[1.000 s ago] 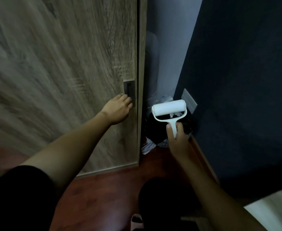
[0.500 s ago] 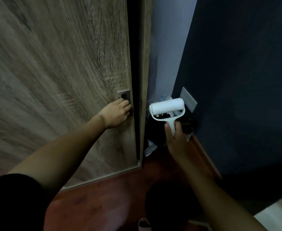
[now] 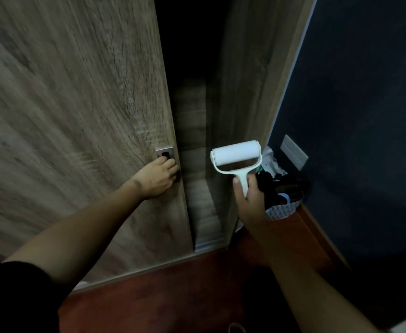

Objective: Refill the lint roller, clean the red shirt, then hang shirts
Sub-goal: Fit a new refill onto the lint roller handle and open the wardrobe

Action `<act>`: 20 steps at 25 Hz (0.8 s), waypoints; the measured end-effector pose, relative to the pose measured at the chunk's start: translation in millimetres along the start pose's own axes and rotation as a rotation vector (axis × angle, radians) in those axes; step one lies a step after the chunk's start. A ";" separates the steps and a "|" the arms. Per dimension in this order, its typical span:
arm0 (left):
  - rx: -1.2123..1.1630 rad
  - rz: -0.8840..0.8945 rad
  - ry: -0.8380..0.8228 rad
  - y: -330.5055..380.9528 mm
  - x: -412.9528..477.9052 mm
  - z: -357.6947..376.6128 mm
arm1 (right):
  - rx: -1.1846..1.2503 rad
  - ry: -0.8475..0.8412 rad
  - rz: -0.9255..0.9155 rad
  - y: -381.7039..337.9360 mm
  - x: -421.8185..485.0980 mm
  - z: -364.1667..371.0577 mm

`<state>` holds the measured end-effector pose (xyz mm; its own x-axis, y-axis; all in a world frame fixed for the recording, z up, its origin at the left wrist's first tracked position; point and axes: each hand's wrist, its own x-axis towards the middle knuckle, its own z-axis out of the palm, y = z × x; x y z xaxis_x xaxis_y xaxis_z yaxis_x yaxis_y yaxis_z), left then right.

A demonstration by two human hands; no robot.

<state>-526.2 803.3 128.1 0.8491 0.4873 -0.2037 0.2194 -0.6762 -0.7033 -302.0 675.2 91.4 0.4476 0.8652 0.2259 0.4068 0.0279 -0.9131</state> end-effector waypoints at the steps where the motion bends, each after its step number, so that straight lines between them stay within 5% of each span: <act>1: 0.006 -0.008 -0.011 -4.0 -16.8 8.3 | -0.001 0.000 -0.021 -5.8 -6.5 10.8; 20: -0.017 -0.245 -0.225 -47.7 -253.8 108.6 | 0.014 -0.128 -0.066 -101.1 -67.3 133.9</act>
<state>-804.3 771.8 139.4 0.6431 0.7453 -0.1760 0.4137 -0.5315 -0.7391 -479.9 681.2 123.0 0.3149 0.9179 0.2415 0.4209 0.0931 -0.9023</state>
